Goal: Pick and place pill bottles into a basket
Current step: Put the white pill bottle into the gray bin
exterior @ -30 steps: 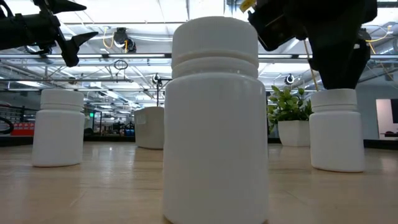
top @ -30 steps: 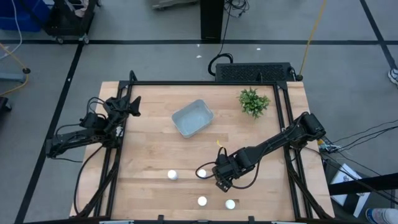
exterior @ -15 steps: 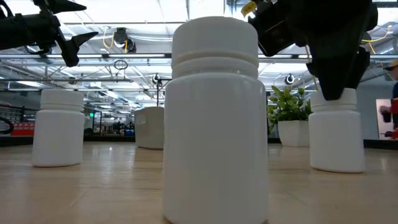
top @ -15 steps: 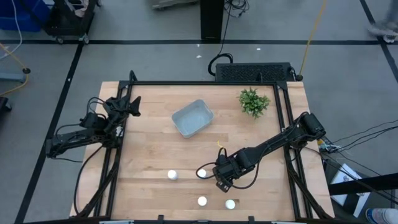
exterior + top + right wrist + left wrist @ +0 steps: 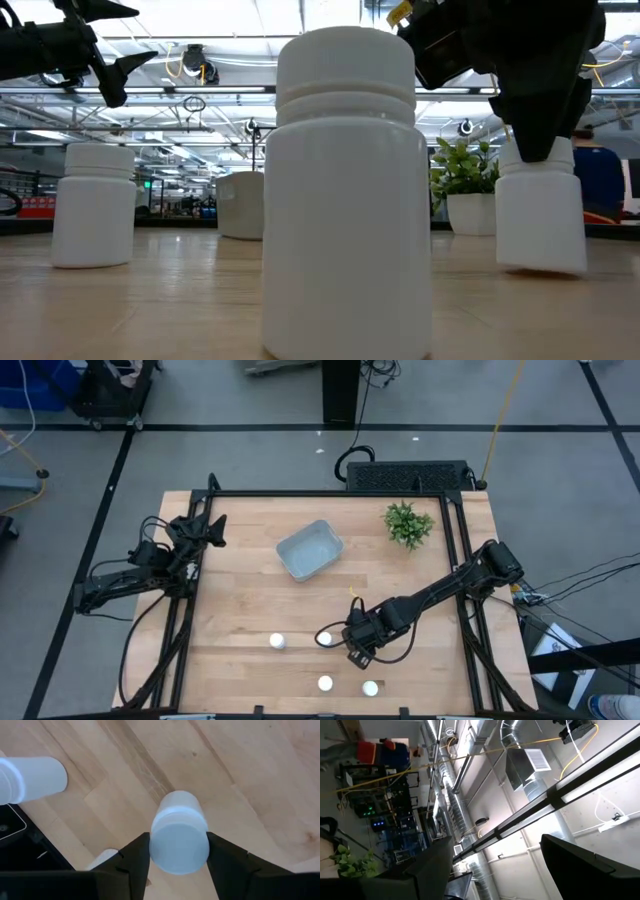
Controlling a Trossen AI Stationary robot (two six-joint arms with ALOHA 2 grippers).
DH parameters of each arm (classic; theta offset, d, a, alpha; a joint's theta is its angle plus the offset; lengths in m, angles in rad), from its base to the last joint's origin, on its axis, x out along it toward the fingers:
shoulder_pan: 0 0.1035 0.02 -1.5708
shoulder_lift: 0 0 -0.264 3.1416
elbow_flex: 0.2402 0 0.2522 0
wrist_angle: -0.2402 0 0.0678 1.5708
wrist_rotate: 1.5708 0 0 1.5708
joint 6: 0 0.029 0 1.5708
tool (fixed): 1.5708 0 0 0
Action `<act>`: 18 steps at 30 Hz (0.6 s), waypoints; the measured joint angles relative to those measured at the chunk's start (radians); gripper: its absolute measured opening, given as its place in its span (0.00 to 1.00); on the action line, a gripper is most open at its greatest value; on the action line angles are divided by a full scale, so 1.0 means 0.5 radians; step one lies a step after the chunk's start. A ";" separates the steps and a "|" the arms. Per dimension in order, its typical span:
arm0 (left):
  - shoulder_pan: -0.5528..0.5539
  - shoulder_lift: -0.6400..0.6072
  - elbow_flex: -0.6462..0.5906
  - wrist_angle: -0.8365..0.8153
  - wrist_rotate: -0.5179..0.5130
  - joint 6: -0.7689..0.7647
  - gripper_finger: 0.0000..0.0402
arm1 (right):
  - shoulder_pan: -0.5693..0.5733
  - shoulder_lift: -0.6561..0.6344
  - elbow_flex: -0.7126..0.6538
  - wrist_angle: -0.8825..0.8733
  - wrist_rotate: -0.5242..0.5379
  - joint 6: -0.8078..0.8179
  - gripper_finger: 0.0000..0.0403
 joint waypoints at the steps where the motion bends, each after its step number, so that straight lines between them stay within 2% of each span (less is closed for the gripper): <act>1: -0.001 0.000 0.000 0.000 0.000 0.000 0.77 | -0.006 0.000 0.000 0.000 0.001 0.000 0.41; 5: 0.000 0.000 0.000 0.000 0.001 0.000 0.77 | -0.044 -0.014 0.000 0.007 0.022 -0.020 0.41; 12: -0.002 0.000 0.000 -0.001 -0.007 -0.001 0.77 | -0.157 -0.150 0.000 0.074 0.183 -0.058 0.40; 18: -0.002 0.002 0.000 -0.017 -0.016 0.023 0.77 | -0.303 -0.329 0.000 0.163 0.420 -0.056 0.40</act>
